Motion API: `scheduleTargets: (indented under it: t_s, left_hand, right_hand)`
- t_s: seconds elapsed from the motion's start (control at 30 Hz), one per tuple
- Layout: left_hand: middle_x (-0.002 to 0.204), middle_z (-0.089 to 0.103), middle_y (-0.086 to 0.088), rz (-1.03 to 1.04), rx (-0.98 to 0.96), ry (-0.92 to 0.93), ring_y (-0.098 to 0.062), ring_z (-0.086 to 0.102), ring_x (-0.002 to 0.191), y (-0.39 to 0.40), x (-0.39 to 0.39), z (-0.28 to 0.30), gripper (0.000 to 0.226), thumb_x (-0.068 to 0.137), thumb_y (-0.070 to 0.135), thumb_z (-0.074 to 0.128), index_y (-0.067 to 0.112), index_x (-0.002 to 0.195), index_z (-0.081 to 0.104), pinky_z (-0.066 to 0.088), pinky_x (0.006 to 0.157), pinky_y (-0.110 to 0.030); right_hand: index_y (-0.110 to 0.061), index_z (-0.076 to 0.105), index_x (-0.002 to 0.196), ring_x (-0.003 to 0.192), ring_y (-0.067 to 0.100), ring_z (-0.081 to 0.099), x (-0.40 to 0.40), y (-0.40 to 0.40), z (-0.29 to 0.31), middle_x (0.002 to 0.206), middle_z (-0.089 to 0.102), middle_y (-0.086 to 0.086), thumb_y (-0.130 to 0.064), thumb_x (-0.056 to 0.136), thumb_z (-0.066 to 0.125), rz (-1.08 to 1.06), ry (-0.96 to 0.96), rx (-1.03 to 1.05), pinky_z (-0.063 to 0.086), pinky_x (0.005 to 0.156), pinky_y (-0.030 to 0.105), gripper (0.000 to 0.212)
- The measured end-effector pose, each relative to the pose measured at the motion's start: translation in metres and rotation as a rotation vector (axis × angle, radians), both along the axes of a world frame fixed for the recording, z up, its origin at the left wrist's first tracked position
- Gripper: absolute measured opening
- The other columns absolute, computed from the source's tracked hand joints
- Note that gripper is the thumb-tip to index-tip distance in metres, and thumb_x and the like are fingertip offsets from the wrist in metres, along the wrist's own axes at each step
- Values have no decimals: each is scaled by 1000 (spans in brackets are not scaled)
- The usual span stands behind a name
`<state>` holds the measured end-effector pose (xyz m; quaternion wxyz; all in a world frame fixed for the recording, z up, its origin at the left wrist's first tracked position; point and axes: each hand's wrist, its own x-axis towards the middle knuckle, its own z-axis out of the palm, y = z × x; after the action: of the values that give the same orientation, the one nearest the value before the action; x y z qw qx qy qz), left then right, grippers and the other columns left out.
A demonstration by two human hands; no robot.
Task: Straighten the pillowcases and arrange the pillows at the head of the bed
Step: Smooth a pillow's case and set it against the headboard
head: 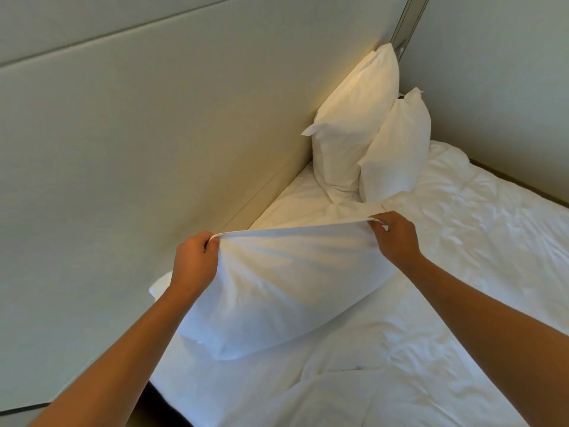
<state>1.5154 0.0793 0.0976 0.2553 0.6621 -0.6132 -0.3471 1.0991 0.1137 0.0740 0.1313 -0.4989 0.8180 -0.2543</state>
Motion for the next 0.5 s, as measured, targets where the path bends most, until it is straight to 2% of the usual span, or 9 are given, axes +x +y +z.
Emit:
scheduleTargets:
  t_s: [0.27, 0.4, 0.5]
  left_hand:
    - [63, 57, -8, -19, -37, 0, -25, 63, 61, 27, -19, 26, 33, 104, 21, 47, 5, 83, 66, 63, 72, -53]
    - [60, 56, -2, -13, -73, -41, -29, 68, 64, 51, -33, 43, 32, 103, 19, 48, 12, 78, 66, 63, 69, -49]
    - [65, 61, -7, -2, -96, -30, -31, 69, 69, 66, -47, 55, 31, 103, 18, 49, 11, 82, 70, 64, 64, -41]
  right_hand:
    - [-9, 76, 118, 112, 28, 67, -17, 5, 19, 120, 73, 9, -27, 103, 60, 7, -31, -144, 43, 92, 24, 28]
    - [-8, 76, 115, 106, 29, 69, -29, 8, 28, 115, 73, 11, -24, 104, 60, 1, -43, -185, 44, 89, 25, 26]
    - [-7, 76, 113, 106, 31, 68, -40, 4, 41, 114, 73, 12, -23, 103, 60, 8, -54, -213, 44, 90, 26, 24]
